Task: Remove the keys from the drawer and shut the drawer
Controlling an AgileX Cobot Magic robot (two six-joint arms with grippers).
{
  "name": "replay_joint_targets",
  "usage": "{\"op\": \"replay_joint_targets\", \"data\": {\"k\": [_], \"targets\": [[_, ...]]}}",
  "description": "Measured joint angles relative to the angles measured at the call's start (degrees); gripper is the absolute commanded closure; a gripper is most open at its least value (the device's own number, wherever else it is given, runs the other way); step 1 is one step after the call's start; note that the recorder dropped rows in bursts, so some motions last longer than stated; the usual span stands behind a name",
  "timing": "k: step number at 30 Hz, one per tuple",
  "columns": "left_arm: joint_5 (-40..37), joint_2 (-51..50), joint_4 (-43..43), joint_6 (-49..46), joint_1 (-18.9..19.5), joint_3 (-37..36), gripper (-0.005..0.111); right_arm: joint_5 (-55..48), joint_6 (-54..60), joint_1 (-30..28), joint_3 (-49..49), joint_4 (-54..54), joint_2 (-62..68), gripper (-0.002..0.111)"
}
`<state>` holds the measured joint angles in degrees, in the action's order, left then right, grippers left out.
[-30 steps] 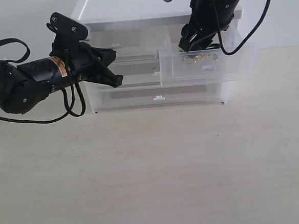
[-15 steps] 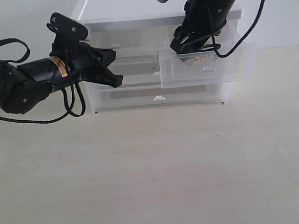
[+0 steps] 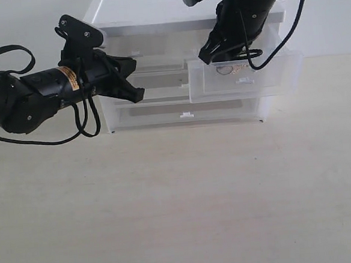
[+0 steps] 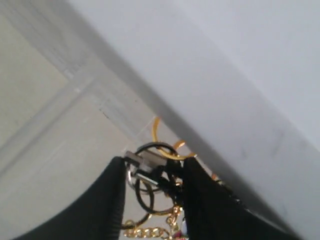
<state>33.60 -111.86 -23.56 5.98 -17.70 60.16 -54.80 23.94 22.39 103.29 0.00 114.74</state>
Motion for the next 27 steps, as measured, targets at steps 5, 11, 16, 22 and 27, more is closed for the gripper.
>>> {"op": "replay_joint_targets", "data": {"k": [5, 11, 16, 22, 27], "targets": [[0.0, 0.0, 0.0, 0.0, 0.0, 0.0, 0.103, 1.64, -0.16, 0.0, 0.0, -2.22, 0.1, 0.108], [0.0, 0.0, 0.0, 0.0, 0.0, 0.0, 0.103, 1.68, -0.16, 0.0, 0.0, -2.34, -0.11, 0.108], [0.0, 0.0, 0.0, 0.0, 0.0, 0.0, 0.103, 0.27, 0.68, -0.11, 0.0, -3.53, -2.37, 0.108], [0.0, 0.0, 0.0, 0.0, 0.0, 0.0, 0.103, -2.5, 2.22, -0.11, 0.0, -3.46, -2.88, 0.108], [0.0, 0.0, 0.0, 0.0, 0.0, 0.0, 0.103, -2.08, 2.59, -0.11, 0.0, -3.46, -2.88, 0.079]]}}
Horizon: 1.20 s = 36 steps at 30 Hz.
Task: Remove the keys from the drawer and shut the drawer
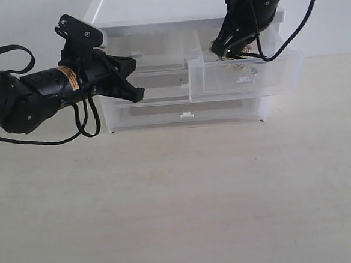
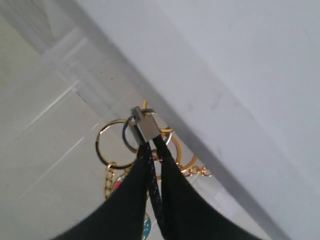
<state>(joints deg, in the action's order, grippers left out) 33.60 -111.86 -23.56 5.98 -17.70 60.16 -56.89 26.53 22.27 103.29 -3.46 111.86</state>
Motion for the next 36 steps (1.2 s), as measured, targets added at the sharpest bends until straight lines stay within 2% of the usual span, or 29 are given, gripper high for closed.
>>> {"op": "replay_joint_targets", "data": {"k": [1, 3, 4, 7, 10, 13, 19, 29, 30, 36], "targets": [[0.0, 0.0, 0.0, 0.0, 0.0, 0.0, 0.103, 0.11, 0.75, 0.0, 0.0, 0.0, 0.0, 0.061], [0.0, 0.0, 0.0, 0.0, 0.0, 0.0, 0.103, 0.14, 1.95, 0.0, 0.0, 0.0, 0.0, 0.046], [0.0, 0.0, 0.0, 0.0, 0.0, 0.0, 0.103, -0.48, 2.1, 0.0, 0.0, 0.67, -0.1, 0.046], [0.0, 0.0, 0.0, 0.0, 0.0, 0.0, 0.103, -1.5, 2.37, 0.0, 0.0, 1.48, -0.08, 0.06], [0.0, 0.0, 0.0, 0.0, 0.0, 0.0, 0.103, -0.85, 2.59, 0.0, 0.0, 1.18, -0.08, 0.069], [0.0, 0.0, 0.0, 0.0, 0.0, 0.0, 0.103, 0.25, 2.72, 0.0, 0.0, 0.94, 0.03, 0.066], [0.0, 0.0, 0.0, 0.0, 0.0, 0.0, 0.103, -0.07, 2.51, 0.0, 0.0, 1.66, 0.63, 0.05], [0.0, 0.0, 0.0, 0.0, 0.0, 0.0, 0.103, -0.86, -1.45, 0.2, -0.1, 0.72, 0.75, 0.05], [0.0, 0.0, 0.0, 0.0, 0.0, 0.0, 0.103, -0.95, -2.06, 0.18, -0.1, 0.41, 0.75, 0.051], [0.0, 0.0, 0.0, 0.0, 0.0, 0.0, 0.103, -0.6, -3.65, 0.18, -0.21, -1.81, 0.75, 0.072]]}}
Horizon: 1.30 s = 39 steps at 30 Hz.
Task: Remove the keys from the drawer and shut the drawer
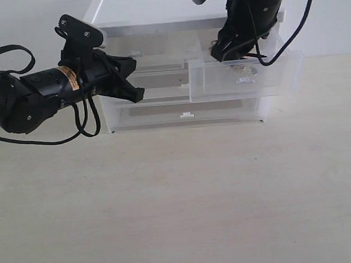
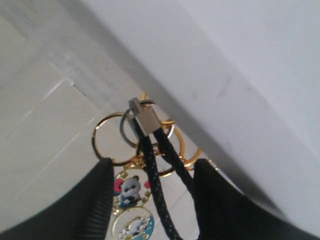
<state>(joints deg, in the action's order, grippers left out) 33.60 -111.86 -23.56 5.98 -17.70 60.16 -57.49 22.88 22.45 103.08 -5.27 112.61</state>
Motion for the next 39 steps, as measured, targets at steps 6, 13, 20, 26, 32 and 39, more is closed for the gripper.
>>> {"op": "replay_joint_targets", "data": {"k": [6, 13, 20, 26, 32, 39], "targets": [[0.0, 0.0, 0.0, 0.0, 0.0, 0.0, 0.103, 0.5, -0.44, -0.11, 0.0, -1.47, 0.0, 0.067], [0.0, 0.0, 0.0, 0.0, 0.0, 0.0, 0.103, -0.74, -1.25, -0.11, -0.24, -1.0, 0.0, 0.052], [0.0, 0.0, 0.0, 0.0, 0.0, 0.0, 0.103, -1.57, -2.79, -0.11, -0.24, -0.79, 1.28, 0.052], [0.0, 0.0, 0.0, 0.0, 0.0, 0.0, 0.103, -0.88, -3.62, -0.11, 0.09, -1.93, 1.84, 0.098], [0.33, 0.0, 0.0, 0.0, 0.0, 0.0, 0.103, 1.17, -3.5, -0.2, 0.3, -4.9, 2.26, 0.108], [0.36, 0.0, 0.0, 0.0, 0.0, 0.0, 0.103, 0.91, -3.5, -0.2, 0.18, -5.9, 1.13, 0.108]]}}
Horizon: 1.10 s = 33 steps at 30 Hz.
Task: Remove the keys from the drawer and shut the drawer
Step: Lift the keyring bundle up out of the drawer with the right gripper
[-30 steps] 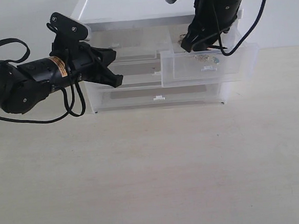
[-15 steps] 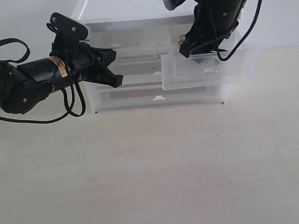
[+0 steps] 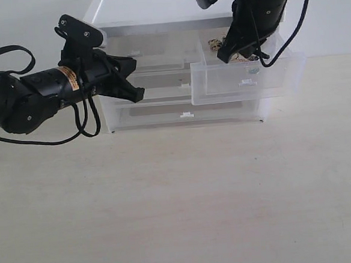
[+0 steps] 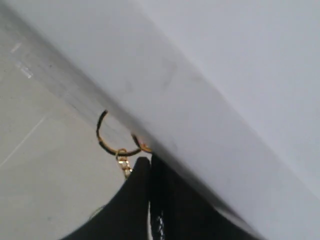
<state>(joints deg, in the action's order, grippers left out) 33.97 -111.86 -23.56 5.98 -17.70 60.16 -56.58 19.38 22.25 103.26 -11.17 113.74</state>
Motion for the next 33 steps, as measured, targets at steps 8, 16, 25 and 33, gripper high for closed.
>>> {"op": "replay_joint_targets", "data": {"k": [8, 16, 25, 33], "targets": [[0.0, 0.0, 0.0, 0.61, 0.0, 0.0, 0.103, -4.92, 2.59, 0.0, 0.0, 3.44, -4.78, 0.108], [0.1, 0.0, 0.0, 1.23, 0.0, 0.0, 0.103, -8.99, 3.27, 0.0, 0.0, 8.68, -7.4, 0.108], [0.21, 0.0, 0.0, 1.45, 0.0, 0.0, 0.103, -10.34, 3.13, 0.0, 0.0, 13.62, -12.77, 0.108], [0.21, 0.0, 0.0, 1.45, 0.0, 0.0, 0.103, -10.02, 1.93, 0.0, 0.0, 14.45, -20.48, 0.109]]}}
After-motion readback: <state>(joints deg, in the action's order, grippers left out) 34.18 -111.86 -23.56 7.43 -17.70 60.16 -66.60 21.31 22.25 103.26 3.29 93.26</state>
